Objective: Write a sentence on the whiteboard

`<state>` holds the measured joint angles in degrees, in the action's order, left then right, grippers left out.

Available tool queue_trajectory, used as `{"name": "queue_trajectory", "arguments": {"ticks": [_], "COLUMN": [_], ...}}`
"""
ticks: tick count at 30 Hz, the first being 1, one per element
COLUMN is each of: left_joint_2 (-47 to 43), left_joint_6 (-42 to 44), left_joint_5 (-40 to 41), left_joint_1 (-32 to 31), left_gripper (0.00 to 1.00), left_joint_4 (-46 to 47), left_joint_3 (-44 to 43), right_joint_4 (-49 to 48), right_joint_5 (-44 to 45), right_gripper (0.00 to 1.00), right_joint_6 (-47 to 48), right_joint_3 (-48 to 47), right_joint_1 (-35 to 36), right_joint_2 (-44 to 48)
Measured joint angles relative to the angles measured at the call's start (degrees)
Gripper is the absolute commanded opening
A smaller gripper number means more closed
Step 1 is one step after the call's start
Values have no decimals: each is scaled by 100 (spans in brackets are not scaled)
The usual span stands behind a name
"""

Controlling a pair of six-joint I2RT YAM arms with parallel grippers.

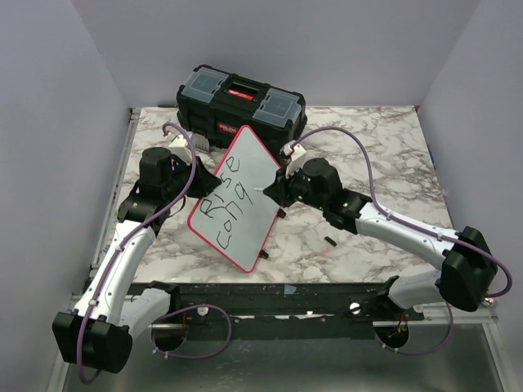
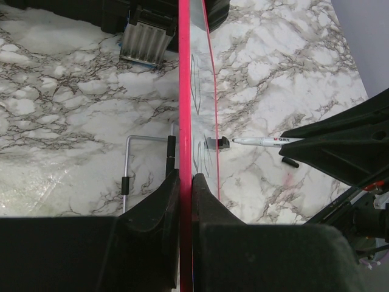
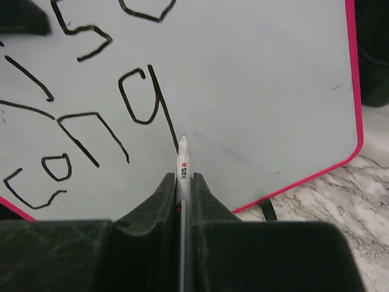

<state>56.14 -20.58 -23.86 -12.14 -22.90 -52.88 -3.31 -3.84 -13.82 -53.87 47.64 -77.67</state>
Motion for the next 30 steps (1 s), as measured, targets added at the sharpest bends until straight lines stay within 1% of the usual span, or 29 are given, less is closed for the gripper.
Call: {"name": "queue_trajectory", "arguments": {"ticks": [5,11,19,30], "left_joint_2": [-2,-4,-4,-7], "left_joint_6": [0,0,0,2], "left_joint_5": [2,2,2,4], "left_joint_1": [0,0,0,-11], "left_gripper": [0,0,0,0], "left_joint_4": [-2,-4,-4,-13], "left_joint_3": [0,0,0,0], "right_joint_4": [-9,-22,-48,-136], "right_joint_5": [7,15,15,9], "right_gripper": [1,1,1,1], "right_joint_6": [39,42,39,35], "right_joint_3": [-413,-680,-863,-883], "right_joint_1": [0,0,0,0], "right_joint_2": [-247,-540,-791,-852]}}
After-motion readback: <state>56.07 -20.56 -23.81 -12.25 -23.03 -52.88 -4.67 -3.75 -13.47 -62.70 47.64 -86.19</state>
